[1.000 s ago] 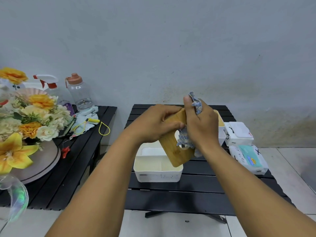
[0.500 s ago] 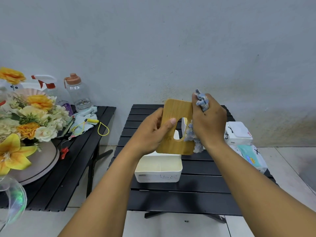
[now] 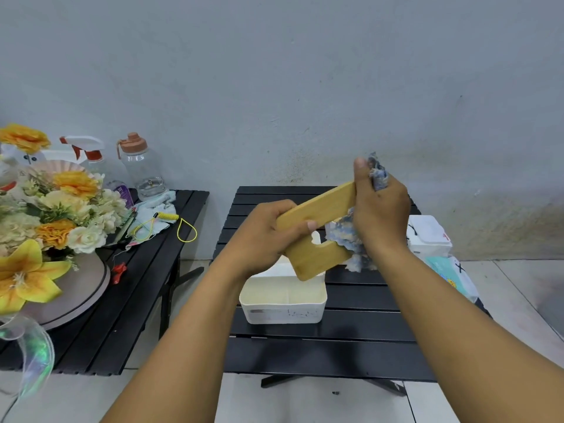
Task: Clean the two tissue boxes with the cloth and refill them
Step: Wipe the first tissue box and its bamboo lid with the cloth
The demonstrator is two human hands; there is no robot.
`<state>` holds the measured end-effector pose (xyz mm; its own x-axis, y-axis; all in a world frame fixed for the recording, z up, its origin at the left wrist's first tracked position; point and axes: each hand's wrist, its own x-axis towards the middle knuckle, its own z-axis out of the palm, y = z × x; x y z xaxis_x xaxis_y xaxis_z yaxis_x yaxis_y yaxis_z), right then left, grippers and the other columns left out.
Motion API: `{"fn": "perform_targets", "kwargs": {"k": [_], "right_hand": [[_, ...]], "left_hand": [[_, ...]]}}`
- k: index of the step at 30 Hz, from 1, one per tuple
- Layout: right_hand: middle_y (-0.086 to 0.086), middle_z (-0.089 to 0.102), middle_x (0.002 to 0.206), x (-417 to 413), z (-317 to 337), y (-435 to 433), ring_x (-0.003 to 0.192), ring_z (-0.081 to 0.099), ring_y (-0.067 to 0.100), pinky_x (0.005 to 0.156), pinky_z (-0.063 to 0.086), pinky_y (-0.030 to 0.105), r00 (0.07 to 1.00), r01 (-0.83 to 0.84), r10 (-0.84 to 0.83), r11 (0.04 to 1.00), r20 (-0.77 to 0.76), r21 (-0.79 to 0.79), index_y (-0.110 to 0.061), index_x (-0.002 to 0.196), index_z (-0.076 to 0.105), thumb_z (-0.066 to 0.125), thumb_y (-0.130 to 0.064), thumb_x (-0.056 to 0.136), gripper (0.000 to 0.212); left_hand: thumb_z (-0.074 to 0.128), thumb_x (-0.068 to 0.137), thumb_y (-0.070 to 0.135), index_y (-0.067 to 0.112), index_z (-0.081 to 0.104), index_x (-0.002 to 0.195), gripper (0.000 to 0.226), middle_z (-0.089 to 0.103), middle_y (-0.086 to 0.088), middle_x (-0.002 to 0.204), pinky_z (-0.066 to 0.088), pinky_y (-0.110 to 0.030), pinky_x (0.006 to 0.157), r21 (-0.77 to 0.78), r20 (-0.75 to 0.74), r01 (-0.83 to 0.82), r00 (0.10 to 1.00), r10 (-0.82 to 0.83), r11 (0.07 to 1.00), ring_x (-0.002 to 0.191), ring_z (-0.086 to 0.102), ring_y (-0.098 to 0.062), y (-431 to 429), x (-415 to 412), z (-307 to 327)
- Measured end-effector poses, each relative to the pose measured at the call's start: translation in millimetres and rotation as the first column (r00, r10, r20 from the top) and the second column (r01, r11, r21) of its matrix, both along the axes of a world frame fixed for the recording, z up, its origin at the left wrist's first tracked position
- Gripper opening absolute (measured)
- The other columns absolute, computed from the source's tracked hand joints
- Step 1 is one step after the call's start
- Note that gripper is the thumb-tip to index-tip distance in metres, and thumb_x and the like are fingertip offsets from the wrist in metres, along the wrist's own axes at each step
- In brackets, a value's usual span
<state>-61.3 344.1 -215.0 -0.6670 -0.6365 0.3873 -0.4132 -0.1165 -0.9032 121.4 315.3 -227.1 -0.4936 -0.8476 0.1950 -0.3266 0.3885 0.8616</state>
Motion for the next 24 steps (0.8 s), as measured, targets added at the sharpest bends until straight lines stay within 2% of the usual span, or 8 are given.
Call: {"fn": "perform_targets", "kwargs": {"k": [2, 5, 8, 11, 16, 19, 21, 24], "right_hand": [[-0.011, 0.045, 0.058, -2, -5, 2, 0.052, 0.044, 0.001, 0.052, 0.033, 0.02, 0.995, -0.097, 0.096, 0.995, 0.032, 0.035, -0.025, 0.061, 0.042, 0.057, -0.054, 0.094, 0.046], [-0.01, 0.053, 0.065, -2, -14, 4, 0.062, 0.051, 0.007, 0.059, 0.037, 0.026, 0.976, -0.216, 0.214, 0.972, 0.035, 0.094, -0.024, 0.066, 0.049, 0.06, -0.054, 0.093, 0.042], [-0.003, 0.054, 0.06, -4, -18, 5, 0.061, 0.052, 0.015, 0.06, 0.039, 0.032, 0.968, -0.25, 0.249, 0.961, 0.024, 0.119, -0.02, 0.063, 0.05, 0.061, -0.054, 0.092, 0.047], [0.013, 0.066, 0.071, -2, -21, 5, 0.067, 0.062, 0.028, 0.066, 0.052, 0.046, 0.961, -0.277, 0.274, 0.955, 0.043, 0.105, -0.008, 0.078, 0.066, 0.064, -0.055, 0.089, 0.048], [0.018, 0.065, 0.075, 0, -23, 7, 0.073, 0.063, 0.036, 0.067, 0.052, 0.047, 0.967, -0.254, 0.252, 0.963, 0.034, 0.088, 0.001, 0.08, 0.062, 0.068, -0.047, 0.09, 0.049], [0.016, 0.068, 0.082, 0, -30, 8, 0.073, 0.066, 0.031, 0.069, 0.057, 0.046, 0.974, -0.22, 0.212, 0.968, 0.073, 0.118, -0.007, 0.08, 0.064, 0.066, -0.048, 0.09, 0.042], [0.011, 0.068, 0.086, 0, -34, 9, 0.071, 0.067, 0.021, 0.066, 0.057, 0.039, 0.975, -0.218, 0.209, 0.963, 0.071, 0.159, -0.015, 0.077, 0.064, 0.064, -0.052, 0.09, 0.039], [-0.002, 0.063, 0.071, 6, -36, 13, 0.063, 0.062, 0.013, 0.061, 0.049, 0.032, 0.962, -0.268, 0.271, 0.94, 0.012, 0.21, -0.02, 0.069, 0.06, 0.066, -0.044, 0.092, 0.034]], "left_hand": [[0.074, 0.095, 0.031, 0.016, 0.069, 0.09, 0.016, 0.076, -0.002, 0.082, 0.053, -0.023, 0.066, 0.043, -0.114, -0.059, 0.991, 0.064, 0.997, 0.074, 0.073, -0.015, 0, 4, -3], [0.072, 0.096, 0.027, 0.01, 0.067, 0.089, 0.019, 0.076, -0.005, 0.075, 0.052, -0.02, 0.059, 0.111, -0.256, -0.104, 0.958, 0.13, 0.988, 0.065, 0.072, -0.01, -1, 6, -3], [0.07, 0.098, 0.026, 0.01, 0.066, 0.088, 0.019, 0.074, -0.009, 0.069, 0.053, -0.028, 0.062, 0.194, -0.372, -0.141, 0.905, 0.206, 0.971, 0.062, 0.07, -0.016, -4, 10, -5], [0.069, 0.098, 0.026, 0.013, 0.066, 0.087, 0.018, 0.071, -0.011, 0.067, 0.054, -0.034, 0.065, 0.28, -0.467, -0.163, 0.838, 0.283, 0.946, 0.061, 0.067, -0.021, -5, 14, -9], [0.063, 0.103, 0.024, 0.011, 0.063, 0.094, 0.016, 0.069, -0.007, 0.066, 0.05, -0.024, 0.049, 0.416, -0.566, -0.24, 0.687, 0.456, 0.877, 0.055, 0.065, -0.016, -7, 26, -18], [0.06, 0.105, 0.025, 0.013, 0.063, 0.095, 0.016, 0.073, 0.001, 0.071, 0.053, -0.025, 0.06, 0.523, -0.602, -0.276, 0.55, 0.579, 0.806, 0.063, 0.068, -0.012, -17, 43, -27], [0.061, 0.105, 0.026, 0.015, 0.066, 0.095, 0.015, 0.074, -0.001, 0.081, 0.055, -0.031, 0.065, 0.574, -0.61, -0.302, 0.462, 0.643, 0.761, 0.073, 0.069, -0.016, -24, 56, -33], [0.061, 0.104, 0.027, 0.019, 0.065, 0.091, 0.016, 0.07, -0.003, 0.084, 0.054, -0.034, 0.062, 0.615, -0.568, -0.385, 0.389, 0.725, 0.688, 0.078, 0.066, -0.023, -31, 69, -46]]}}
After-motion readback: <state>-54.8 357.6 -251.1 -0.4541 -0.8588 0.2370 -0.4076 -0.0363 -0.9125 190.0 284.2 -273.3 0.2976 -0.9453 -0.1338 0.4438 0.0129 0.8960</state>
